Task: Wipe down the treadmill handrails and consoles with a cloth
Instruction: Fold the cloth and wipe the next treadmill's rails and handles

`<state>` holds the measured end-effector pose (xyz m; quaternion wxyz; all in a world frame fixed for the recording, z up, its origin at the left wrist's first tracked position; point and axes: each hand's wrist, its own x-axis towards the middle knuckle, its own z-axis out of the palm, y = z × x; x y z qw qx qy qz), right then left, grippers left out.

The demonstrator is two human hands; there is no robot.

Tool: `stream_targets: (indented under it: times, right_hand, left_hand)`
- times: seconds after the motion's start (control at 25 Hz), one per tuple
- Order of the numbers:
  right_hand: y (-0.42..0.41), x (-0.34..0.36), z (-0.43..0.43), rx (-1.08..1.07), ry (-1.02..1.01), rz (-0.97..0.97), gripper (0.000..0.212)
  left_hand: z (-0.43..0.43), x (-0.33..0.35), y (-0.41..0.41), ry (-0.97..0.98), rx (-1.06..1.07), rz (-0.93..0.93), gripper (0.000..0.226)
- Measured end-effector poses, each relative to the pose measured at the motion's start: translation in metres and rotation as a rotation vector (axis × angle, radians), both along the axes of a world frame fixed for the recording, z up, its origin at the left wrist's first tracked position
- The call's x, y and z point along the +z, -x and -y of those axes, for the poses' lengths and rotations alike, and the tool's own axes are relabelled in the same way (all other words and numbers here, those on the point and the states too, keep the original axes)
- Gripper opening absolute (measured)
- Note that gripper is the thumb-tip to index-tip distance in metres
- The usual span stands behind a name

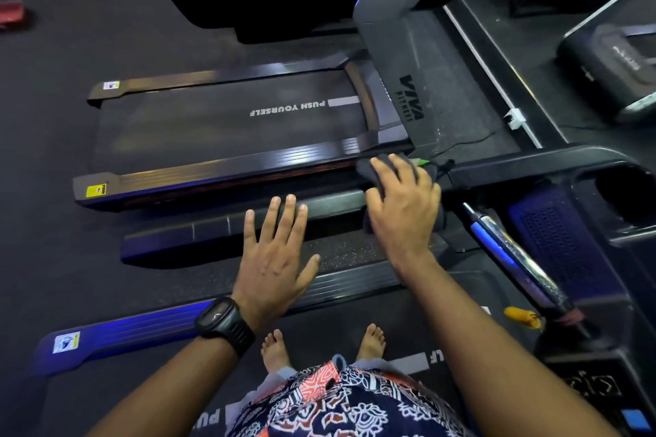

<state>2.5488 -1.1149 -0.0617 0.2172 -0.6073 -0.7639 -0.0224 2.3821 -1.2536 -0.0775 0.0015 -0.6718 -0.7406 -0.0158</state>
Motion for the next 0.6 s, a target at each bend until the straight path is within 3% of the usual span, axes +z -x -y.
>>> stream_targets:
  times: [0.04, 0.12, 0.16, 0.32, 0.36, 0.44, 0.48, 0.6]
  right_hand:
    - [0.009, -0.005, 0.011, 0.052, -0.014, 0.065, 0.049]
    - [0.007, -0.012, 0.03, 0.437, -0.105, 0.213, 0.051]
    - [-0.002, -0.012, 0.02, 0.507, -0.116, 0.232, 0.051]
    - [-0.013, 0.0, -0.007, -0.015, -0.028, -0.014, 0.048]
    - [-0.005, -0.005, 0.005, 0.079, -0.049, 0.057, 0.049]
    - [-0.008, -0.013, 0.021, 0.485, -0.129, 0.206, 0.051]
    - [-0.016, -0.012, 0.009, 0.535, -0.126, 0.231, 0.051]
    - [-0.026, 0.002, -0.022, 0.045, -0.036, 0.019, 0.048]
  left_hand:
    - [-0.001, 0.0, -0.001, -0.001, 0.008, -0.003, 0.078]
    - [-0.003, -0.001, -0.004, 0.004, 0.003, -0.007, 0.079]
    - [-0.004, -0.001, -0.005, 0.005, -0.004, -0.005, 0.079]
    - [-0.007, 0.0, -0.011, -0.007, 0.006, 0.008, 0.077]
    - [-0.008, 0.0, -0.012, -0.011, 0.013, 0.008, 0.078]
    - [-0.009, -0.002, -0.014, -0.009, 0.003, 0.003, 0.079]
    - [-0.01, -0.002, -0.015, -0.012, -0.004, 0.002, 0.079]
    - [-0.013, -0.002, -0.02, -0.019, -0.008, 0.003, 0.078]
